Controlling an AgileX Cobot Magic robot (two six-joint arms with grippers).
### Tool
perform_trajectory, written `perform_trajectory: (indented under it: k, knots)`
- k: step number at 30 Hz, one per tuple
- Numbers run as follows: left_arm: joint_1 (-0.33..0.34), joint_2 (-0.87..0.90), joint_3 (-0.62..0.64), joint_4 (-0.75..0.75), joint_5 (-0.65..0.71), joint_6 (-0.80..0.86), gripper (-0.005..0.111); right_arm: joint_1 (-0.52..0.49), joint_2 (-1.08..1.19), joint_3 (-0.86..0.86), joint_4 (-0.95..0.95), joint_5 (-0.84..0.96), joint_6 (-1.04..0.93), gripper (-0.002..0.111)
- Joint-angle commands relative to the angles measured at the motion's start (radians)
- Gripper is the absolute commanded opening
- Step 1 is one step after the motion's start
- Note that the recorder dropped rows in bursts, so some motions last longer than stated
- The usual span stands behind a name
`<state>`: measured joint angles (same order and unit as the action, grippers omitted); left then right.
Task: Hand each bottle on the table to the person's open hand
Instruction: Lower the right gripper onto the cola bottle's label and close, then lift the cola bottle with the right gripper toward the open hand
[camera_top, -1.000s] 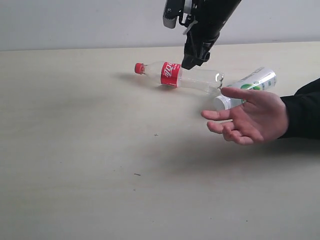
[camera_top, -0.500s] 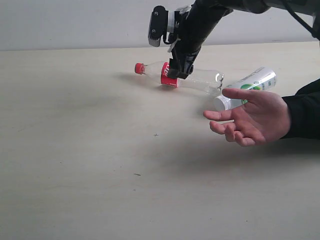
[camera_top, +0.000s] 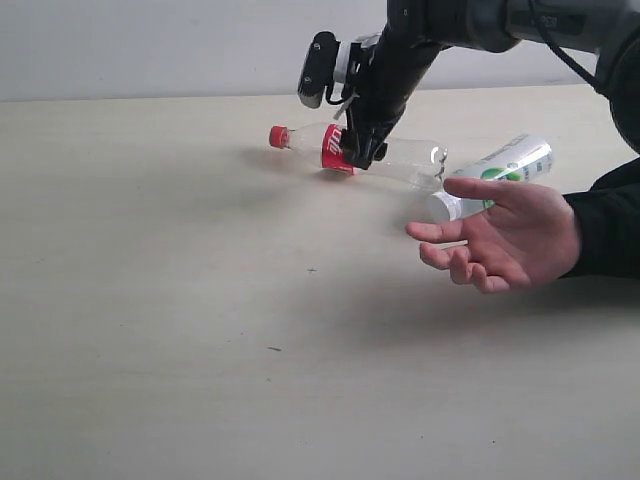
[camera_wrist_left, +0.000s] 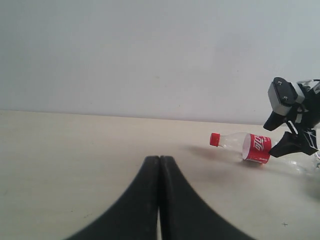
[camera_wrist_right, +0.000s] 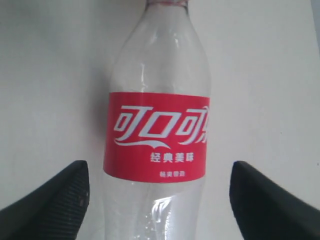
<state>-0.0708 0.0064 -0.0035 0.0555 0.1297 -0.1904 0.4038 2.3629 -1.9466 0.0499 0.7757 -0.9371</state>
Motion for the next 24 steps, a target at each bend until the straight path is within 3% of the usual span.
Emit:
perform_trajectory:
  k: [1, 18, 21, 24]
  knots:
    - [0.002, -0.006, 0.003, -0.009, -0.005, 0.001, 0.000, -0.009, 0.014, -0.007, -0.062, -0.041, 0.064, 0.074]
    - [0.002, -0.006, 0.003, -0.009, -0.005, 0.001, 0.000, -0.010, 0.088, -0.007, -0.074, -0.074, 0.078, 0.073]
    - [0.002, -0.006, 0.003, -0.009, -0.005, 0.001, 0.000, -0.010, 0.091, -0.007, -0.087, -0.074, 0.082, 0.068]
    - [0.002, -0.006, 0.003, -0.009, -0.005, 0.001, 0.000, -0.010, 0.091, -0.007, -0.108, -0.074, 0.098, 0.051]
